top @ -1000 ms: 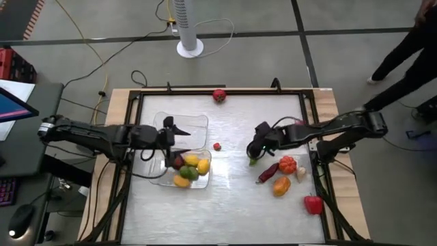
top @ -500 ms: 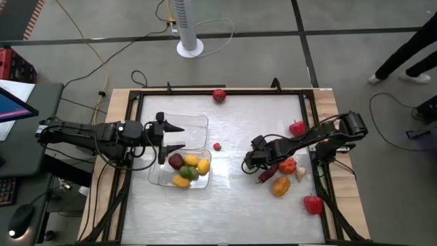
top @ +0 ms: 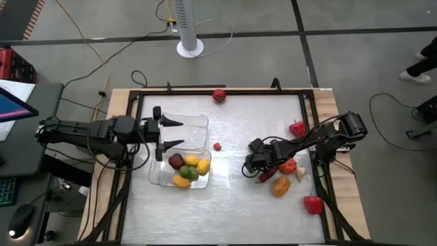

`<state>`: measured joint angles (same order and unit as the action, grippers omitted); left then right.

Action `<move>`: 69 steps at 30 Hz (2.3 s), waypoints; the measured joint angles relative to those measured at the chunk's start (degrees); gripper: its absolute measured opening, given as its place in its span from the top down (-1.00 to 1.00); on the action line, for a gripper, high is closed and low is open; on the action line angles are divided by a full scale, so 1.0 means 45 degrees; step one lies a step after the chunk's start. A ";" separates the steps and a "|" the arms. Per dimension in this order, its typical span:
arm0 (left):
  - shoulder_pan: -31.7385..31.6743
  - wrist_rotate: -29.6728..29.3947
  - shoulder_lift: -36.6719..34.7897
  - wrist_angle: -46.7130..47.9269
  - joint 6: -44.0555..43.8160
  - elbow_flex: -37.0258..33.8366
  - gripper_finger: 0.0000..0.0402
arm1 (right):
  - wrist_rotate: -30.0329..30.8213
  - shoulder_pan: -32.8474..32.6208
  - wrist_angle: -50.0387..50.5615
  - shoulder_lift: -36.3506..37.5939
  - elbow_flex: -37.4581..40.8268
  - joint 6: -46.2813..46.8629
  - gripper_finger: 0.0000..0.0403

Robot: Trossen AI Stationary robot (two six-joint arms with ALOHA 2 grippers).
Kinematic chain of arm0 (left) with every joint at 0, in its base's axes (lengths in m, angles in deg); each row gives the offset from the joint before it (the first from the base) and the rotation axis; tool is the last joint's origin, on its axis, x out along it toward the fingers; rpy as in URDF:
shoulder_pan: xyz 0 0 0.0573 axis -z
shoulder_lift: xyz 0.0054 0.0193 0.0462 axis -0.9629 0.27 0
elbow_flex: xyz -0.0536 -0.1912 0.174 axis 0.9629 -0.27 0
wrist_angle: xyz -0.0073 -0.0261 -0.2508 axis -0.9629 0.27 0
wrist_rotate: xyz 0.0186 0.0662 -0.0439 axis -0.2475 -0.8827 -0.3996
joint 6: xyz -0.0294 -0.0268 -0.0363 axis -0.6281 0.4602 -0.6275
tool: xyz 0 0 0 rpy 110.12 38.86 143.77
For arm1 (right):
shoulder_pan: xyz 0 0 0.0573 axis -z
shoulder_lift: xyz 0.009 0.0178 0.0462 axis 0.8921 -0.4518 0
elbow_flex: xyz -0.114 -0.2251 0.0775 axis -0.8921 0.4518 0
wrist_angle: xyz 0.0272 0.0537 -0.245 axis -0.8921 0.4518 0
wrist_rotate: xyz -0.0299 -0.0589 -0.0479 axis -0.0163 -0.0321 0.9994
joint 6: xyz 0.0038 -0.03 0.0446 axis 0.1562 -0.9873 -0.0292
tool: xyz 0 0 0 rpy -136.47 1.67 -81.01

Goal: Sort produce into baskets
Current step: Put the green cucumber into the top transparent bin, then put the red strawberry into the bottom transparent bin

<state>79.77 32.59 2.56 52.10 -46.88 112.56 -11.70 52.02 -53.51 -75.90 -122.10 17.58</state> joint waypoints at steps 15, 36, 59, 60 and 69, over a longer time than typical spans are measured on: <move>0.0000 0.0885 -0.0864 0.1407 0.0846 0.0504 -0.37 | 0.0626 0.0952 -0.1859 -0.1141 -0.5635 -0.7477 -0.20; -0.0282 0.0423 -0.4312 0.1489 0.0180 -0.1031 -0.37 | -0.1919 0.3254 -0.4154 -0.4809 -1.1098 -1.3056 -0.19; -0.0282 0.0473 -0.3730 0.1637 -0.0406 -0.1031 -0.37 | -0.2677 0.3635 -0.3169 -0.4683 -1.1076 -1.2998 -0.74; -0.0282 0.0529 -0.3730 0.1646 -0.0410 -0.1031 -0.37 | -0.2213 0.3507 -0.2555 -0.4474 -1.1078 -1.2989 -0.74; -0.0282 0.0539 -0.3733 0.1881 -0.0675 -0.1031 -0.37 | -0.0024 0.2297 -0.0481 -0.3615 -0.9430 -1.2518 -0.65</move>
<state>78.50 35.01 -14.24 60.57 -49.91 107.92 -11.81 62.36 -55.68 -92.17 -164.54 -38.75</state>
